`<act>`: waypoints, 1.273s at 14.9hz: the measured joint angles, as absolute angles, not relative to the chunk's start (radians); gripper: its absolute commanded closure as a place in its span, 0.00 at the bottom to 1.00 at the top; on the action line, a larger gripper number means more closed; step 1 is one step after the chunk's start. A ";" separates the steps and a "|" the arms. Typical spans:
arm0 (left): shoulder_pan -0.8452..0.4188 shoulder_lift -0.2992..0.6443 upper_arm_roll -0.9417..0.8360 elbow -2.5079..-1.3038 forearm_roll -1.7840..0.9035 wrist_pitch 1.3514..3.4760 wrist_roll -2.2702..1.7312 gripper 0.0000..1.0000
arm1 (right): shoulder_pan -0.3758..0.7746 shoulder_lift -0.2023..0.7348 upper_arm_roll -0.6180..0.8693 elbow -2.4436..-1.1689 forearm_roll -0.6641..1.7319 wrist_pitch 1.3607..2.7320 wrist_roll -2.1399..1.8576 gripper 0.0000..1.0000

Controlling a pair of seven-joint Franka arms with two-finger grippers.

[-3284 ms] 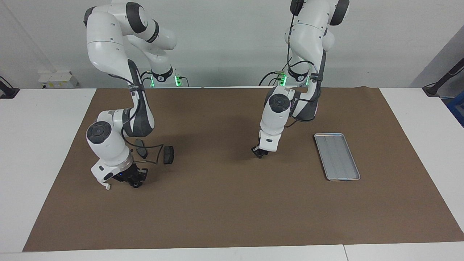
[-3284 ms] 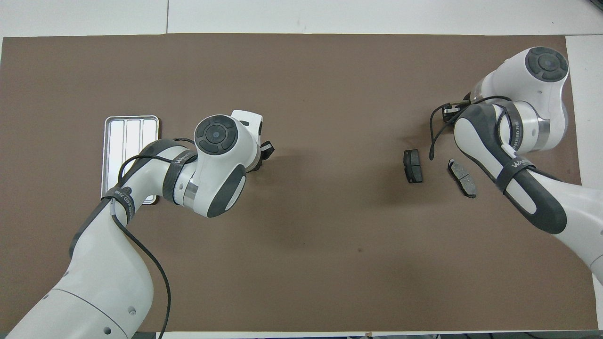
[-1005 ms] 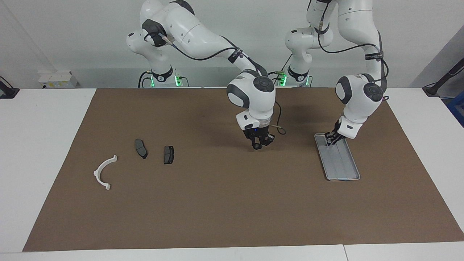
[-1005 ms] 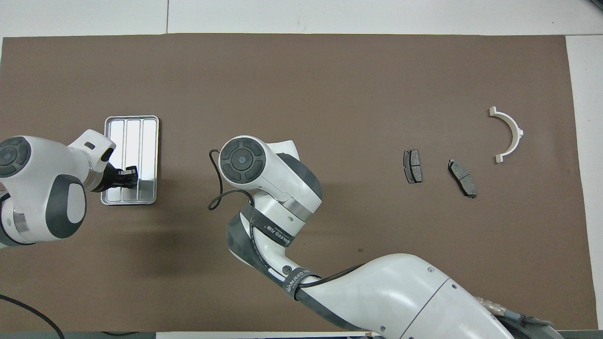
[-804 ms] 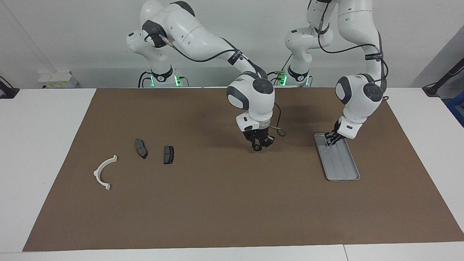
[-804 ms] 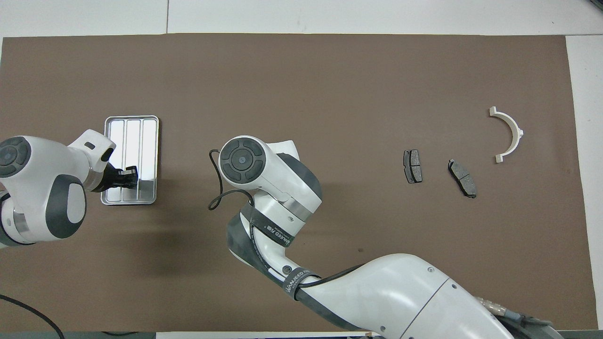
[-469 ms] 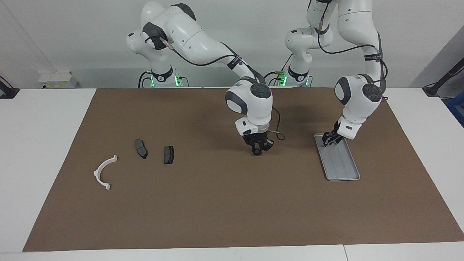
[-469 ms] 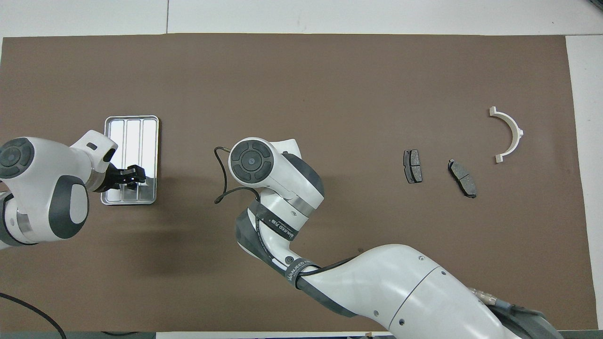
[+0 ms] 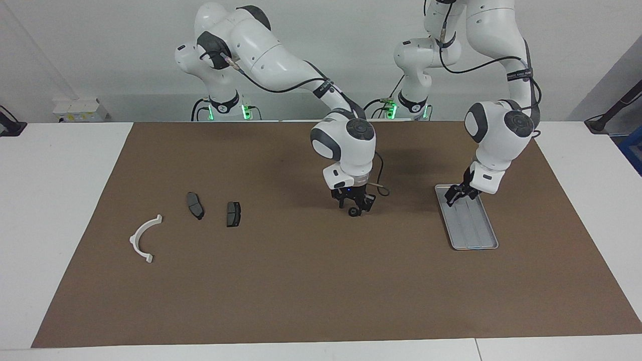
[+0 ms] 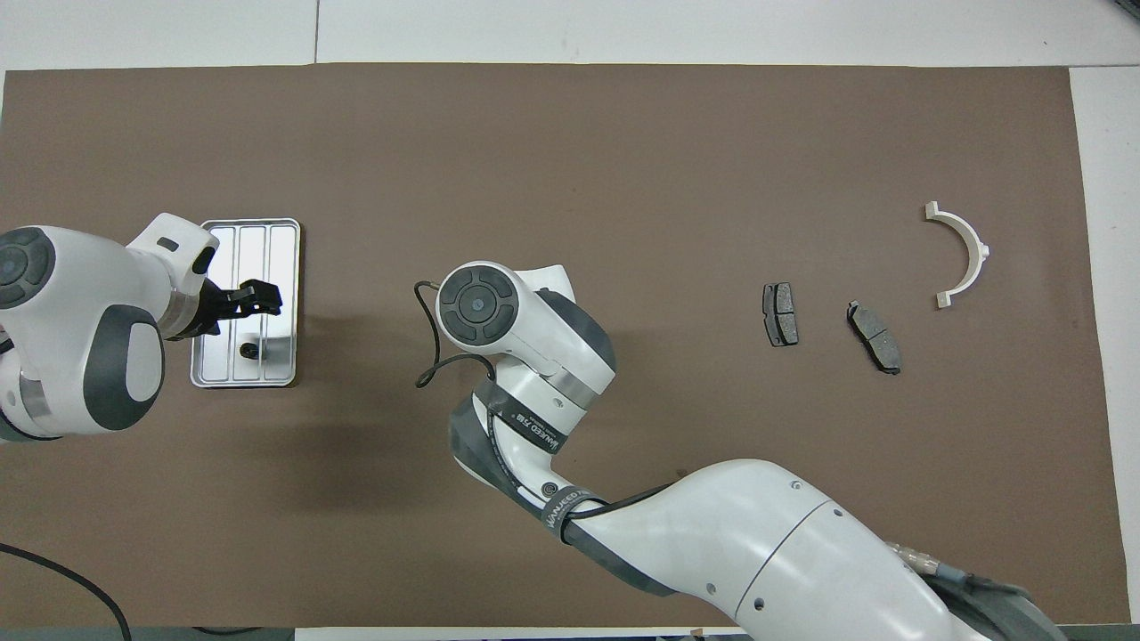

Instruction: Pick bearing gear from pile to tray

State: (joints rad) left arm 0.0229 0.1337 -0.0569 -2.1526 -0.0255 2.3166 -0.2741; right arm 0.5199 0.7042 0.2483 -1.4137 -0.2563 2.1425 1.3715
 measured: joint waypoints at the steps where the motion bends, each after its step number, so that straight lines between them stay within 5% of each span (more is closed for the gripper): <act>1: 0.016 0.135 -0.057 -2.146 -0.026 2.316 -0.289 0.00 | 0.512 0.701 0.248 -1.391 -0.256 2.111 1.371 0.00; 10: -0.224 0.179 -0.060 -2.038 -0.027 2.307 -0.688 0.00 | 0.291 0.547 0.255 -1.307 -0.169 1.923 0.884 0.00; 19: -0.485 0.426 -0.058 -1.826 0.007 2.298 -1.045 0.00 | 0.044 0.464 0.255 -1.307 -0.134 1.806 0.221 0.00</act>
State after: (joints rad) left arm -0.4846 0.4257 -0.0578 -1.8263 0.0065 2.2979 -1.0447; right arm 0.0437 0.4644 0.2550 -1.3068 -0.1342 1.8060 0.2213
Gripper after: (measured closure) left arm 0.000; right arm 0.000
